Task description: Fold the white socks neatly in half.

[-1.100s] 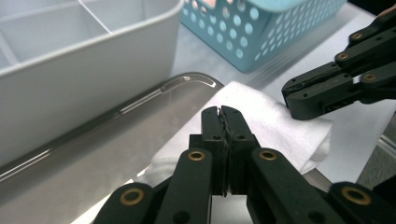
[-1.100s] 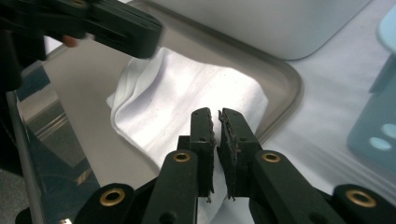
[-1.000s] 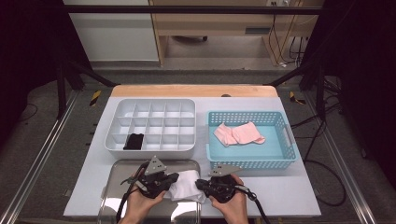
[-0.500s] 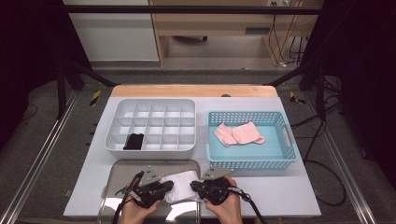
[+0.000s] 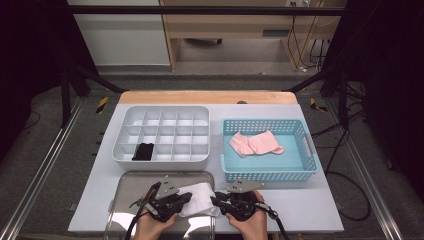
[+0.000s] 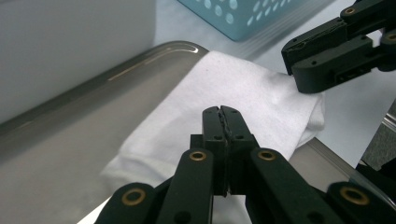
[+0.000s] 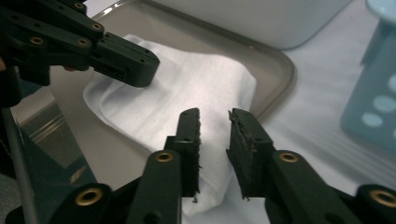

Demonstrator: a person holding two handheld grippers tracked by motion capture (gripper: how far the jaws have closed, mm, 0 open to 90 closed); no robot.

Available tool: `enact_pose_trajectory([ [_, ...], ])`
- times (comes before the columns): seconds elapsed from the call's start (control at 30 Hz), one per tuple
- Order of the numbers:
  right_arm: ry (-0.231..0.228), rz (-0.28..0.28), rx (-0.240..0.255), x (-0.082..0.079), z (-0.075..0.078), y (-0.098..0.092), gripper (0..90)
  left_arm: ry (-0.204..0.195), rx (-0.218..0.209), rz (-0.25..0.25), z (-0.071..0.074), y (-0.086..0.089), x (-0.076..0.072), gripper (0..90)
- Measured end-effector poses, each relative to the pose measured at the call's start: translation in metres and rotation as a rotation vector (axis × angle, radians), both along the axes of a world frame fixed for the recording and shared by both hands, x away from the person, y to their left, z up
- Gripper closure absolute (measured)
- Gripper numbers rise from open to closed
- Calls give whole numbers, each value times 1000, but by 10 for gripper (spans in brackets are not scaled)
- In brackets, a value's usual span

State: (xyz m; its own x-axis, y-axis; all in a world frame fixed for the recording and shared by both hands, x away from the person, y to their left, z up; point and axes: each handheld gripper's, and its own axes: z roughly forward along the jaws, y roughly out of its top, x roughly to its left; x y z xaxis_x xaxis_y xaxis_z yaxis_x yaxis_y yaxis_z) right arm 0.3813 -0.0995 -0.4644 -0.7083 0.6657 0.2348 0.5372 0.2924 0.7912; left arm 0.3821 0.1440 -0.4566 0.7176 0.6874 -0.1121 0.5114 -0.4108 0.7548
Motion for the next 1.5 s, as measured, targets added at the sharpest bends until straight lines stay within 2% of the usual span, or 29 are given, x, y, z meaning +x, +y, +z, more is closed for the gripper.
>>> enact_pose_trajectory([
  [0.03, 21, -11, 17, -1, -4, -2, 632, 9, 8, -3, -4, -4, 1, 888],
  [0.07, 33, -13, 21, -2, -6, -3, 614, 15, 13, -5, -6, -5, 2, 889],
  [0.13, 35, -17, 21, -2, -10, -3, 598, 18, 17, -4, -8, -6, 2, 889],
  [0.2, 60, -17, 17, -2, -16, -2, 587, 21, 18, -3, -10, -6, 2, 889],
  [0.23, 71, -12, 36, -2, -19, -1, 592, 19, 19, -1, -10, -6, 1, 889],
  [0.4, 97, 8, 57, -2, -19, 2, 732, 14, 22, 3, -12, -7, 1, 890],
  [0.53, 92, 23, 51, -1, -14, 0, 844, 15, 20, 7, -12, -7, 1, 890],
  [0.67, 87, 18, 52, 3, -8, -4, 853, 14, 11, 8, -13, -11, 2, 889],
  [0.83, 59, 17, 56, 4, 1, -4, 851, 10, 11, 11, -13, -15, 3, 888],
  [1.0, 57, 13, 47, 6, -2, -4, 847, 17, -9, 7, -12, -12, 4, 879],
  [1.1, 62, 10, 48, 7, -3, -6, 848, 20, -37, 10, -6, -6, 5, 852],
  [1.17, 60, 9, 50, 7, -3, -6, 848, 4, -53, 19, 0, 0, 4, 848],
  [1.33, 52, 12, 45, 8, -2, -6, 848, -11, -88, 78, 9, 27, -1, 844],
  [1.4, 53, 12, 43, 7, -2, -6, 848, -18, -86, 107, 10, 38, -3, 846],
  [1.47, 53, 12, 40, 7, -1, -6, 847, -20, -89, 117, 10, 41, -3, 848],
  [1.5, 50, 14, 39, 8, -1, -5, 847, -14, -83, 131, 7, 49, -6, 850],
])
